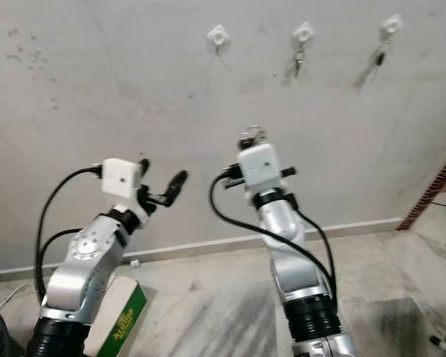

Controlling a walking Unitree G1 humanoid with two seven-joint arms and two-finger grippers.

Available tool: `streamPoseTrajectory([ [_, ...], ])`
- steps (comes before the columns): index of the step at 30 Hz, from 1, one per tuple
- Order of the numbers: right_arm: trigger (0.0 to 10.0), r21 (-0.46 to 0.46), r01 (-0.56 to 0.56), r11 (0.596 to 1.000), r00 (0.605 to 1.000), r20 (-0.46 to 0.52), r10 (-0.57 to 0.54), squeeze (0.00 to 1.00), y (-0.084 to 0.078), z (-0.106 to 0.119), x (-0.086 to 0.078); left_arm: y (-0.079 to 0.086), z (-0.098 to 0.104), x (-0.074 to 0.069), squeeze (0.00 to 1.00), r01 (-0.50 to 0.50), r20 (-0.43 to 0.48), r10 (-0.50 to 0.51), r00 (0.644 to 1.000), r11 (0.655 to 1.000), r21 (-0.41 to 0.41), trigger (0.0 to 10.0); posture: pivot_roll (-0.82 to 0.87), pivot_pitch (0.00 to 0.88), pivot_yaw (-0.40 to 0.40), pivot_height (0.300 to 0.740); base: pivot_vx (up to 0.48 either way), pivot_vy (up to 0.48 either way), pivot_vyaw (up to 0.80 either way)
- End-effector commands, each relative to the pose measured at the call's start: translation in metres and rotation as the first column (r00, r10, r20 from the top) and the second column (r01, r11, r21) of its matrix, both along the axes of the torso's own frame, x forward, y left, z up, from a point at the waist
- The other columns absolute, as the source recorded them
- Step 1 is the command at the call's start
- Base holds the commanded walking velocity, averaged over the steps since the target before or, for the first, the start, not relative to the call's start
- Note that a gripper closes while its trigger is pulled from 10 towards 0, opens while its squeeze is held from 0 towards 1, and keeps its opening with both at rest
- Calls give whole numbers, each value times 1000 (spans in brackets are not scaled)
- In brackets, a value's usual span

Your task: Hang keys on a hook

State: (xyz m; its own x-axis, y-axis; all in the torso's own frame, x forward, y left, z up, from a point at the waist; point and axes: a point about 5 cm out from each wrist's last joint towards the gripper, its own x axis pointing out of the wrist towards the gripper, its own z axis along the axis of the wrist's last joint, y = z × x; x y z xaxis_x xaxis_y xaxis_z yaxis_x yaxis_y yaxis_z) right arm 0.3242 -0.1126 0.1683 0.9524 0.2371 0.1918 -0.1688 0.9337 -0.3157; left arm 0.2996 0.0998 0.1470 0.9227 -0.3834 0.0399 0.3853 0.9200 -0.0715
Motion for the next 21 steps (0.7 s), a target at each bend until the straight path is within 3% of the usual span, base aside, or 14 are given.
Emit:
streamPoseTrajectory([
  [1,10000,-2,9,1000,1000,15,-9,0,-4,4,0,-5,0,-1,0,15,-2,-15,1000,1000,6,10000,-8,0,53,740,442,0,400],
  [4,10000,-3,8,1000,1000,14,-8,0,-4,3,0,-6,-1,-1,0,11,-10,-11,1000,1000,4,10000,-9,0,52,740,315,0,404],
  [14,10000,-8,4,1000,1000,15,-4,0,-3,4,0,-8,-1,-1,0,8,-4,-8,1000,1000,-13,10000,-13,0,47,740,0,0,0],
  [21,10000,-17,-2,1000,1000,21,3,0,-2,5,1,-9,-1,0,0,8,-5,-8,1000,1000,-15,10000,-11,0,43,740,0,-287,0],
])
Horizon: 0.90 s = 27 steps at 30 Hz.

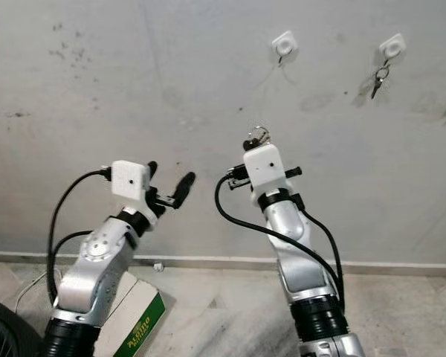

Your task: Hang keys on a hook

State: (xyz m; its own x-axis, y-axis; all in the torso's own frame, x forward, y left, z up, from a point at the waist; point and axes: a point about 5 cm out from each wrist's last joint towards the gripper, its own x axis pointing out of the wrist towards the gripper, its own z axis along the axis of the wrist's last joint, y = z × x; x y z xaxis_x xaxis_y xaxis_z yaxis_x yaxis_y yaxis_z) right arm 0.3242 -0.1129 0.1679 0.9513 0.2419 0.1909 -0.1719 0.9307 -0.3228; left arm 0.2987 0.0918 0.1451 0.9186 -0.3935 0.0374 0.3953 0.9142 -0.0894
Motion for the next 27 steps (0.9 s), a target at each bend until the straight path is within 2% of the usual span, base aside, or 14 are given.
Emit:
streamPoseTrajectory([
  [1,10000,-10,1,1000,1000,20,-1,0,-2,5,1,-1,1,1,0,-4,4,4,1000,1000,0,10000,-11,0,43,740,0,-360,0],
  [18,10000,-13,-8,1000,1000,17,8,0,0,4,0,0,0,1,0,3,-1,-3,1000,1000,-8,10000,-10,0,44,740,0,-370,0],
  [23,10000,-14,-15,1000,999,37,16,0,2,8,0,1,1,1,0,0,13,0,1000,1000,21,10000,-6,0,46,740,0,0,0],
  [27,10000,-20,-24,999,999,45,25,0,5,9,-1,1,2,1,0,-5,14,5,1000,1000,12,10000,-7,0,47,740,0,0,0],
])
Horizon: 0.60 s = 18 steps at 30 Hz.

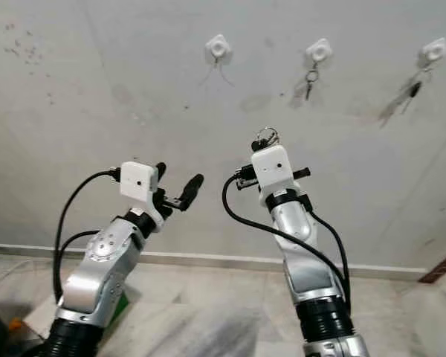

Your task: Hang keys on a hook

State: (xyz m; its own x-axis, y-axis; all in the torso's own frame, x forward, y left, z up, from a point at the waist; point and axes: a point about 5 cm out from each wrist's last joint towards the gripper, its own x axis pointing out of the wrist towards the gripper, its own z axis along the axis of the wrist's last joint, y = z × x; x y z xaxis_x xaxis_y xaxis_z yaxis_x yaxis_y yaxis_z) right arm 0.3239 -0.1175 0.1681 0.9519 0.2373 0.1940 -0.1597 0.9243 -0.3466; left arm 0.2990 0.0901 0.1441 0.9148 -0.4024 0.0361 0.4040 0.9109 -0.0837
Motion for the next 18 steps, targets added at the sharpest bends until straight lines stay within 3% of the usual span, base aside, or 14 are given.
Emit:
streamPoseTrajectory([
  [1,10000,3,-35,999,999,36,35,0,9,9,-1,3,3,1,0,-14,13,14,1000,1000,6,10000,-7,0,47,740,0,0,0],
  [6,10000,-2,-43,999,998,41,43,0,11,9,-2,5,4,1,0,-15,27,15,1000,1000,12,10000,-3,0,47,740,0,0,0],
  [18,10000,-11,-66,998,997,47,66,0,15,8,-4,7,5,-1,0,-20,44,20,999,1000,6,10000,-4,0,47,740,0,0,615],
])
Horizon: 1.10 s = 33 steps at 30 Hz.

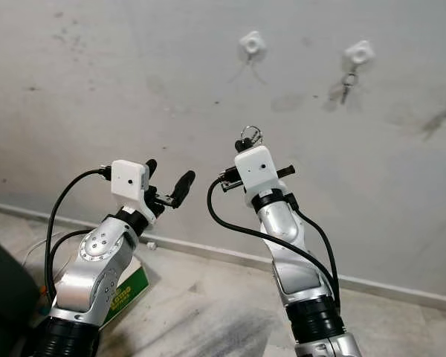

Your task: Hang keys on a hook

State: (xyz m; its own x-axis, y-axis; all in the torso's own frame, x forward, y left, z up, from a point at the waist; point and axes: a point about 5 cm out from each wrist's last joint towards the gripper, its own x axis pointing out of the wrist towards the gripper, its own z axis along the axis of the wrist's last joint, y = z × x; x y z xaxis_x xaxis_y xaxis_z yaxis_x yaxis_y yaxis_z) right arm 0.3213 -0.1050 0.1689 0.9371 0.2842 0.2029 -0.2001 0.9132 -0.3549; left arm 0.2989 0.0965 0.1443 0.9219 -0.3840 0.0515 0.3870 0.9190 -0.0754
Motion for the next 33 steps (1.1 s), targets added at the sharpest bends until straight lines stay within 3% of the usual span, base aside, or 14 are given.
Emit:
streamPoseTrajectory([
  [1,10000,-3,-19,1000,999,37,19,0,2,7,-2,1,5,-1,0,0,27,0,1000,1000,5,10000,-4,0,47,740,0,0,600],
  [13,10000,-11,-40,999,998,37,41,0,7,7,-2,1,4,-2,0,9,28,-9,1000,1000,-3,10000,1,0,44,740,222,0,40],
  [33,10000,-23,-44,999,998,41,45,0,7,5,-3,-3,3,-4,0,39,21,-38,999,999,-15,10000,-1,0,46,740,371,231,0],
])
